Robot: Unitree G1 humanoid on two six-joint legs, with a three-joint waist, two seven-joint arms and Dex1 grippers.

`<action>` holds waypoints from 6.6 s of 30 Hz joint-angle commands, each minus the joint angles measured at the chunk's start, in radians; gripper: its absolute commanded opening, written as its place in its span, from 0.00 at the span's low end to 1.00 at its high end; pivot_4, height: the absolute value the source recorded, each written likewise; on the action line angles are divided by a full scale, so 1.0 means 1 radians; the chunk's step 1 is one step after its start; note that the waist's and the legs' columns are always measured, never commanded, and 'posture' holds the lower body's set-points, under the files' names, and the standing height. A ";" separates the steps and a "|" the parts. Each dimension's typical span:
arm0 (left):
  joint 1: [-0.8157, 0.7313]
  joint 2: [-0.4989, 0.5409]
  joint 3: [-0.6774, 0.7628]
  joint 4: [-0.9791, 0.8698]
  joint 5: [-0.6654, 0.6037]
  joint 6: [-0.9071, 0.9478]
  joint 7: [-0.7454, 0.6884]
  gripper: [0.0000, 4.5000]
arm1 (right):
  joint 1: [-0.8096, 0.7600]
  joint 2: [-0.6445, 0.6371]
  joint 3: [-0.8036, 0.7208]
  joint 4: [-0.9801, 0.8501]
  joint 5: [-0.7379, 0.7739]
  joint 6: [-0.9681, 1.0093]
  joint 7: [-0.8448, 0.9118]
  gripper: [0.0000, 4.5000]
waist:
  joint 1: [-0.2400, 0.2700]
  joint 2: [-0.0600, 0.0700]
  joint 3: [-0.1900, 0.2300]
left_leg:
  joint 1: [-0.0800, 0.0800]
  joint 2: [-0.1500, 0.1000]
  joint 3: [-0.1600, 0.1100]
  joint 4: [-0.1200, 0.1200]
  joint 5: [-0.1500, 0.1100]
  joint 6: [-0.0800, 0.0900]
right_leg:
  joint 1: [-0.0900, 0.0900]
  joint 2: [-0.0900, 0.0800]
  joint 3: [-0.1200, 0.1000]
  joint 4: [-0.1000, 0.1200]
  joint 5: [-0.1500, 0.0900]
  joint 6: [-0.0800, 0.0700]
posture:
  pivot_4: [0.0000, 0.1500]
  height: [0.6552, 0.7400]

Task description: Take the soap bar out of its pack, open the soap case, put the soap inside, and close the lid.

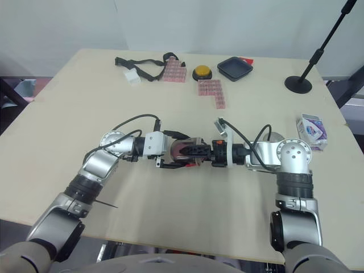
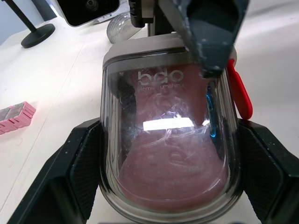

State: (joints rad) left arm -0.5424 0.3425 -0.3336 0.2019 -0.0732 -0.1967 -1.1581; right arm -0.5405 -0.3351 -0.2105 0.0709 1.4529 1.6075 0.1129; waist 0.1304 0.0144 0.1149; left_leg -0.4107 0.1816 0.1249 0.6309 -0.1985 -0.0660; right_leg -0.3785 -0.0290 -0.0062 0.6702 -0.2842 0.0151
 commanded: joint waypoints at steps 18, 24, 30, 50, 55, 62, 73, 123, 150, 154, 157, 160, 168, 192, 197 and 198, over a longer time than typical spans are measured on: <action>-0.023 0.003 0.007 -0.001 -0.008 -0.025 0.012 0.78 | 0.033 -0.055 0.052 -0.017 0.155 -0.083 -0.086 1.00 | 0.001 0.000 0.000 | 0.000 0.000 0.000 -0.002 0.000 -0.001 | 0.000 0.000 0.000 -0.001 0.000 0.000 | 1.00 1.00; -0.026 0.000 0.008 0.002 -0.008 -0.023 0.014 0.78 | 0.037 -0.068 0.073 -0.003 0.193 -0.108 -0.110 0.87 | 0.001 0.000 0.000 | 0.000 0.000 0.000 -0.002 0.000 -0.001 | 0.000 0.000 0.000 -0.001 0.000 0.000 | 1.00 1.00; -0.034 -0.004 0.010 0.012 -0.008 -0.026 0.019 0.78 | 0.043 -0.087 0.100 0.004 0.222 -0.128 -0.125 0.48 | 0.002 0.000 0.000 | 0.000 0.000 0.000 -0.002 0.000 -0.002 | 0.000 0.000 -0.001 -0.001 0.000 0.000 | 1.00 1.00; -0.058 -0.009 0.052 0.028 -0.058 0.027 0.022 1.00 | 0.048 -0.164 0.176 -0.028 0.187 -0.147 -0.063 0.47 | 0.002 0.000 0.000 | -0.001 -0.001 -0.001 -0.003 -0.001 -0.002 | 0.000 0.001 -0.001 -0.001 0.000 0.000 | 1.00 1.00; -0.059 0.037 0.067 0.020 -0.087 0.074 -0.026 1.00 | 0.034 -0.192 0.181 -0.043 0.145 -0.142 -0.015 0.47 | 0.002 0.000 0.000 | -0.001 -0.001 -0.001 -0.003 -0.001 -0.002 | 0.000 0.001 -0.001 -0.002 0.000 0.000 | 1.00 1.00; -0.088 0.115 0.088 0.051 -0.136 0.162 -0.100 1.00 | -0.004 -0.262 0.202 -0.084 0.005 -0.141 0.118 0.47 | 0.003 0.000 0.000 | -0.001 -0.001 -0.001 -0.004 -0.001 -0.003 | 0.000 0.001 -0.001 -0.003 0.000 0.000 | 1.00 1.00; -0.162 0.062 0.085 -0.072 -0.231 0.589 -0.078 1.00 | -0.384 -0.631 0.701 -0.308 -0.680 -0.454 0.731 0.47 | 0.004 0.001 0.002 | -0.001 -0.001 -0.002 -0.004 -0.002 -0.005 | 0.001 0.004 -0.002 -0.004 0.000 0.001 | 1.00 1.00; -0.109 -0.142 -0.068 -0.049 -0.085 0.396 0.107 1.00 | -0.483 -0.560 0.971 -0.441 -1.419 -0.645 1.145 0.47 | -0.021 0.000 0.003 | 0.000 0.002 -0.002 0.002 -0.002 -0.003 | 0.001 0.003 0.002 0.003 0.000 0.000 | 1.00 1.00; -0.120 -0.169 -0.053 0.004 -0.052 0.345 0.106 0.47 | -0.455 -0.559 0.961 -0.434 -1.435 -0.661 1.152 0.47 | -0.021 0.000 0.003 | 0.000 0.002 -0.002 0.003 -0.002 -0.003 | 0.001 0.003 0.002 0.006 0.000 0.000 | 1.00 1.00; -0.110 -0.182 -0.063 0.000 -0.048 0.345 0.115 0.47 | -0.453 -0.551 0.956 -0.440 -1.434 -0.655 1.152 0.47 | -0.021 0.000 0.003 | 0.001 0.002 -0.002 0.004 -0.002 -0.003 | 0.001 0.003 0.002 0.007 0.000 0.000 | 1.00 1.00; -0.105 -0.188 -0.066 -0.002 -0.045 0.343 0.118 0.47 | -0.452 -0.547 0.953 -0.442 -1.435 -0.653 1.153 0.47 | -0.021 0.000 0.003 | 0.001 0.002 -0.002 0.004 -0.002 -0.003 | 0.001 0.003 0.002 0.007 0.000 0.000 | 1.00 1.00; -0.103 -0.193 -0.068 0.000 -0.044 0.337 0.116 0.47 | -0.451 -0.545 0.950 -0.442 -1.438 -0.654 1.156 0.47 | -0.021 0.000 0.003 | 0.001 0.002 -0.002 0.004 -0.002 -0.003 | 0.001 0.003 0.003 0.007 0.000 0.000 | 1.00 1.00; -0.096 -0.172 -0.054 0.007 -0.053 0.313 0.094 0.46 | -0.434 -0.544 0.913 -0.439 -1.408 -0.636 1.164 0.81 | -0.020 0.000 0.003 | 0.001 0.002 -0.002 0.004 -0.002 -0.003 | 0.001 0.003 0.003 0.008 0.000 0.000 | 1.00 1.00; 0.149 -0.076 0.089 -0.141 -0.299 0.212 -0.083 0.46 | 0.544 -0.266 0.038 -0.412 -0.959 -1.326 1.132 1.00 | -0.028 0.001 0.001 | 0.000 0.002 0.001 0.007 -0.008 0.007 | 0.000 0.001 0.003 0.002 0.000 0.000 | 1.00 1.00; 0.166 -0.094 0.076 -0.117 -0.263 0.145 -0.066 0.46 | 0.581 -0.251 0.072 -0.372 -1.000 -1.424 1.113 1.00 | -0.042 0.001 0.001 | 0.001 0.002 -0.001 0.007 -0.007 0.008 | 0.001 0.001 0.002 0.003 0.000 0.000 | 1.00 1.00; 0.169 -0.096 0.072 -0.113 -0.255 0.127 -0.067 0.46 | 0.589 -0.249 0.078 -0.360 -1.010 -1.450 1.111 1.00 | -0.044 0.001 0.001 | 0.001 0.002 -0.001 0.007 -0.007 0.008 | 0.002 0.001 0.001 0.002 0.000 0.000 | 1.00 1.00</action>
State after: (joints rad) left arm -0.3764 0.2495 -0.2570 0.1021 -0.3334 -0.0234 -1.2266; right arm 0.0389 -0.5884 -0.1343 -0.2992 0.4555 0.2093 1.2255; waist 0.0866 0.0149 0.1154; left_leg -0.4099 0.1832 0.1229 0.6380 -0.2057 -0.0582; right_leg -0.3762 -0.0284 -0.0054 0.6712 -0.2842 0.0151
